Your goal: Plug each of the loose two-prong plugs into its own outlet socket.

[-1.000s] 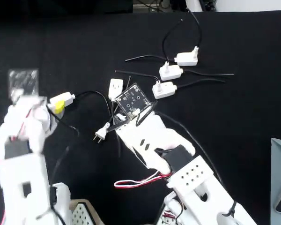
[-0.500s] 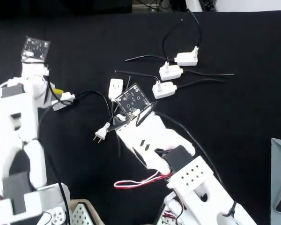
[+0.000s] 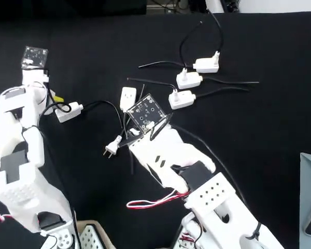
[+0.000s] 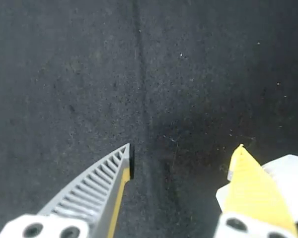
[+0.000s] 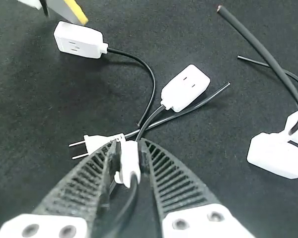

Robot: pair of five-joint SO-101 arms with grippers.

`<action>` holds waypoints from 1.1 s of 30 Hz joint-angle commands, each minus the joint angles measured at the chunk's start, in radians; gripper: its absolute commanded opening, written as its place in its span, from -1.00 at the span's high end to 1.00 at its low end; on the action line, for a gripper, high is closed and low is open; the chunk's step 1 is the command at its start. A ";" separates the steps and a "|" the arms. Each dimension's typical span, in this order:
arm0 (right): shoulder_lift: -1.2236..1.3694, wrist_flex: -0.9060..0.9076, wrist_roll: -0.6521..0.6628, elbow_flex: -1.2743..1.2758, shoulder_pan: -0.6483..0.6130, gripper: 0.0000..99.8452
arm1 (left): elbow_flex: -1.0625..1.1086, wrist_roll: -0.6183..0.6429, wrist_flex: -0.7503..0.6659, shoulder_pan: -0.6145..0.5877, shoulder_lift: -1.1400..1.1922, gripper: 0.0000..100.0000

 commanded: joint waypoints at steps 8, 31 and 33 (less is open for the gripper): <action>-0.021 0.002 -0.009 -0.007 0.008 0.98 | 0.024 -0.014 0.120 0.018 -0.121 0.38; -0.021 0.008 -0.009 -0.005 0.008 0.98 | 0.621 -0.058 -0.051 0.173 -0.559 0.38; -0.021 0.008 -0.009 -0.005 0.008 0.98 | 0.615 -0.002 -0.026 0.165 -0.628 0.37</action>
